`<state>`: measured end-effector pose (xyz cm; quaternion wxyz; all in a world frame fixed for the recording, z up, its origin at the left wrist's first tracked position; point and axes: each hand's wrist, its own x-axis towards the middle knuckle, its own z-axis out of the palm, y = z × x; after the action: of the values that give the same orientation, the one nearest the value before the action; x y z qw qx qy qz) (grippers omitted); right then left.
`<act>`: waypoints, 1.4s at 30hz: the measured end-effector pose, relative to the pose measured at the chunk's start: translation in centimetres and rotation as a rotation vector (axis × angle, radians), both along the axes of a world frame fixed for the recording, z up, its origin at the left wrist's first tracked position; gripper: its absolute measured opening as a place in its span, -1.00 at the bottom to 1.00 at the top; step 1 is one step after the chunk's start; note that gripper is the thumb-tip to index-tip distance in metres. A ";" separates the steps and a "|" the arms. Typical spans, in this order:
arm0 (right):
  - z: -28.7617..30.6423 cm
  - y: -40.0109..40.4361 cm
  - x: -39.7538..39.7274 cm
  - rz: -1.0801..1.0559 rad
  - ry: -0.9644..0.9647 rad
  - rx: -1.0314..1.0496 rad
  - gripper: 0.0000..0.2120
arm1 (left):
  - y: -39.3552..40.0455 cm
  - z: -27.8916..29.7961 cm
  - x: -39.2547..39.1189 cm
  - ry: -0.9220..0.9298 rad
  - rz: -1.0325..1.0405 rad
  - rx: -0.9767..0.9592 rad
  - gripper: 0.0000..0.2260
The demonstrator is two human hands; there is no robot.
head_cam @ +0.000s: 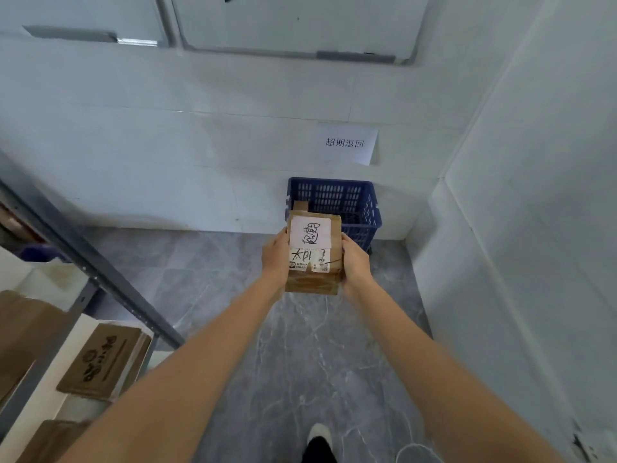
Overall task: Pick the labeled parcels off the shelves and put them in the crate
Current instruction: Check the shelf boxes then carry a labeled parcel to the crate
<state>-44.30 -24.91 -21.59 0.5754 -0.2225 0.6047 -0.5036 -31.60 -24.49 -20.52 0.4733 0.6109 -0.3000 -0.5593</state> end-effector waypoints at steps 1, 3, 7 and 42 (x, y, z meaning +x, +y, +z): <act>-0.5 -1.2 -0.6 0.005 0.001 0.001 -0.74 | -1.2 -0.2 -0.7 0.000 0.005 -0.003 -0.69; -1.4 -3.6 -1.6 0.010 0.006 0.016 -0.74 | -3.5 -0.9 -1.8 -0.019 0.006 0.001 -0.67; -3.5 -8.2 -3.4 0.011 0.045 0.053 -0.71 | -7.8 -2.8 -3.6 -0.044 0.000 0.048 -0.63; -15.9 -51.5 -10.2 0.057 0.006 0.417 -0.56 | -52.2 -16.0 -10.8 0.084 0.028 0.423 -0.64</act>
<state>-54.54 -76.44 -37.48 0.6214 -0.1172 0.6910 -0.3503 -42.40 -76.72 -36.54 0.3544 0.6769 -0.1477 -0.6281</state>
